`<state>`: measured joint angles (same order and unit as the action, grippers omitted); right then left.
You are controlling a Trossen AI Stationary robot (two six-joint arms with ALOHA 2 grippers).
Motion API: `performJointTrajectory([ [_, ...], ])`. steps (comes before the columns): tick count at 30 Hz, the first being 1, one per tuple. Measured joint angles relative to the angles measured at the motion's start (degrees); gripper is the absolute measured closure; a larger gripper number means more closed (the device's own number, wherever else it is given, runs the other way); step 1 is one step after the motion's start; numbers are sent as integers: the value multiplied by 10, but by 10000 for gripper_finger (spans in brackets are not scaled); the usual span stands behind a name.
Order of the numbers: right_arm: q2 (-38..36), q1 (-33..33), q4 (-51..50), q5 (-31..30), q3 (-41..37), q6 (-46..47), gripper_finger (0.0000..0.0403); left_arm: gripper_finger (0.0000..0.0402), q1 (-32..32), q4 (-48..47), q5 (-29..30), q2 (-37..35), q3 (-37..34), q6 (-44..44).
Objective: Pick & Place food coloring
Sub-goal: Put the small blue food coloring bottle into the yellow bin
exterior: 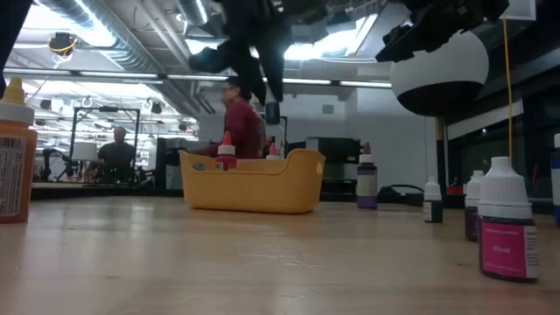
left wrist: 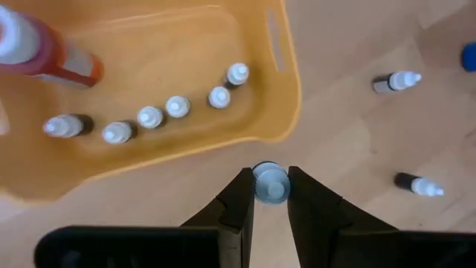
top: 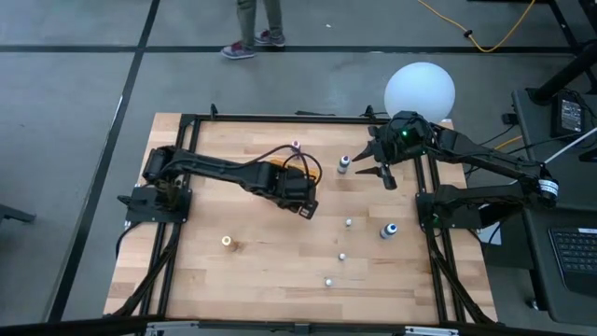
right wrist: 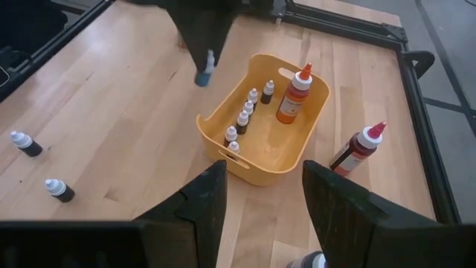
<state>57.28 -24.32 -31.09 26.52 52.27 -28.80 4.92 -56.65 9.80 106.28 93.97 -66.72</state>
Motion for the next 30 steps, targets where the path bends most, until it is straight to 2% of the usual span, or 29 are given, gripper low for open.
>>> performJointTrajectory([
  [12,0,0,-2,0,0,1,226,340,-34,34,7,0,-85,59],
  [19,0,0,-9,0,0,1,226,340,-44,110,10,0,-128,85],
  [30,0,0,-10,0,0,2,226,340,-47,128,27,5,-133,90],
])
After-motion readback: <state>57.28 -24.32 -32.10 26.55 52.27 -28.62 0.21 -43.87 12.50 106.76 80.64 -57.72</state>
